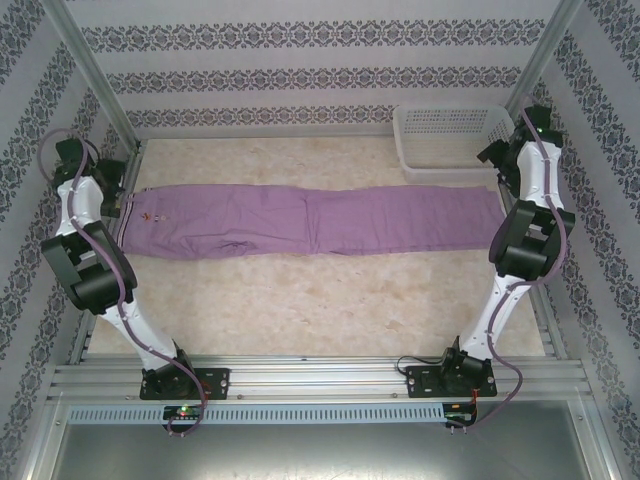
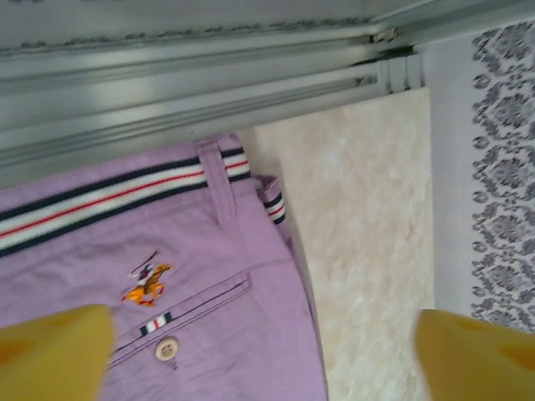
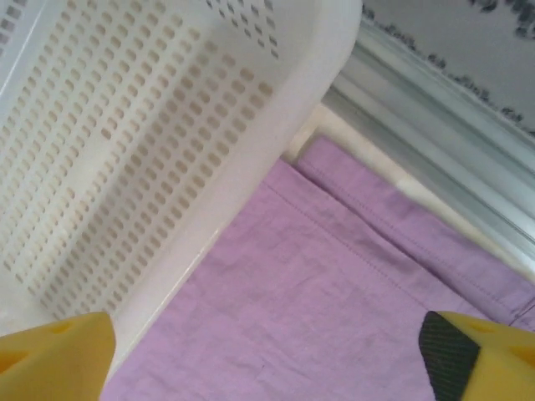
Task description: Roll up the long pants
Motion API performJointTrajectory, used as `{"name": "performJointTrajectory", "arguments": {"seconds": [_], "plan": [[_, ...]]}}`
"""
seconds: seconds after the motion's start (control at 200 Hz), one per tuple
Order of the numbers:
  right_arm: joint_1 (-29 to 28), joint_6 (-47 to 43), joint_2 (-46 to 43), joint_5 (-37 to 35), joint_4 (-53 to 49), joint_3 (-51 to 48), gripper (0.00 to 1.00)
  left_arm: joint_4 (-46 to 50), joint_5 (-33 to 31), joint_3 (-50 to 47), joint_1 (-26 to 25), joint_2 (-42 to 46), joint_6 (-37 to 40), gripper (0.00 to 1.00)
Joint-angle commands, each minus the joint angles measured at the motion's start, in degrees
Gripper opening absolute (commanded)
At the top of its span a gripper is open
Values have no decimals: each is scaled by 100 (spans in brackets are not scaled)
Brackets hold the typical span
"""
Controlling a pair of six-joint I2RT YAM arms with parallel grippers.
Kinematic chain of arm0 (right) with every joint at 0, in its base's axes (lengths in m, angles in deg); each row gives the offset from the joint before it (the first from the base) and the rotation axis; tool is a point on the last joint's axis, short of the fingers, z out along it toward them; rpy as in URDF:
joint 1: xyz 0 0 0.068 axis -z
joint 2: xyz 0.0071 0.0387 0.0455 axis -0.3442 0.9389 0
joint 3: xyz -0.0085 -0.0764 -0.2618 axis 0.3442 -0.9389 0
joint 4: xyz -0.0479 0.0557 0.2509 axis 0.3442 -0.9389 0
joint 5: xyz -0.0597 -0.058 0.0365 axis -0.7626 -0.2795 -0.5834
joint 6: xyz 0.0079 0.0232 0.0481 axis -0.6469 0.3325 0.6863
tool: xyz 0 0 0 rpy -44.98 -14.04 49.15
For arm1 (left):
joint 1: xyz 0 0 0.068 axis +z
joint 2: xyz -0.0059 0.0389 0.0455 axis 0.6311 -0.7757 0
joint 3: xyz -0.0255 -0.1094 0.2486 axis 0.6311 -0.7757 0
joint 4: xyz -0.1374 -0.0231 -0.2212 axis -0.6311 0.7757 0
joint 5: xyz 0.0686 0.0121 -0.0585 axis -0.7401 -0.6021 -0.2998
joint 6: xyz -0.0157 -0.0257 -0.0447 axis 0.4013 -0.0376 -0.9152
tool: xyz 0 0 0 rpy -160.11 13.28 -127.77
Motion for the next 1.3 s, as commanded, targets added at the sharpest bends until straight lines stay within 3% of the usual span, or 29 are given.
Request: {"name": "performJointTrajectory", "arguments": {"seconds": [0.0, 0.055, 0.09, 0.1, 0.115, 0.145, 0.16, 0.175, 0.195, 0.285, 0.46, 0.654, 1.124, 1.294], "plan": [[-147, -247, -413, -523, -48, 75, 97, 318, -286, 371, 2, -44, 223, 100], [-209, -308, -744, -432, 174, -268, 90, 412, -351, 429, 2, 43, 273, 100], [-278, -355, -989, -340, 342, -535, 78, 456, -320, 458, 2, 123, 321, 98], [-294, -378, -1051, -296, 396, -621, 74, 454, -295, 460, 2, 146, 342, 91], [-305, -406, -1135, -220, 464, -744, 59, 457, -266, 455, -4, 190, 367, 79], [-339, -431, -1295, -106, 623, -1003, 16, 470, -194, 431, -19, 268, 407, 36], [-355, -429, -1362, -42, 676, -1122, 0, 508, -173, 425, -30, 311, 418, 21], [-377, -440, -1420, 9, 714, -1226, 0, 556, -147, 410, -56, 348, 427, 8], [-401, -465, -1473, 70, 743, -1331, 0, 650, -140, 389, -86, 393, 425, 0], [-441, -547, -1475, 526, 667, -1641, 0, 583, -45, -90, -370, 688, 471, 0], [-578, -685, -1160, 578, 655, -2161, 0, -67, -265, -1505, -1054, 979, 262, 0], [-586, -944, -516, 468, 510, -2237, 0, -388, -351, -2441, -1201, 675, -38, 0], [-567, -1180, -49, -333, -309, -2582, 0, 808, -756, -2336, -1202, 210, 573, 0], [-531, -1150, -306, -585, -330, -3229, 0, 1142, -967, -2464, -1201, 266, 740, 0]]}}
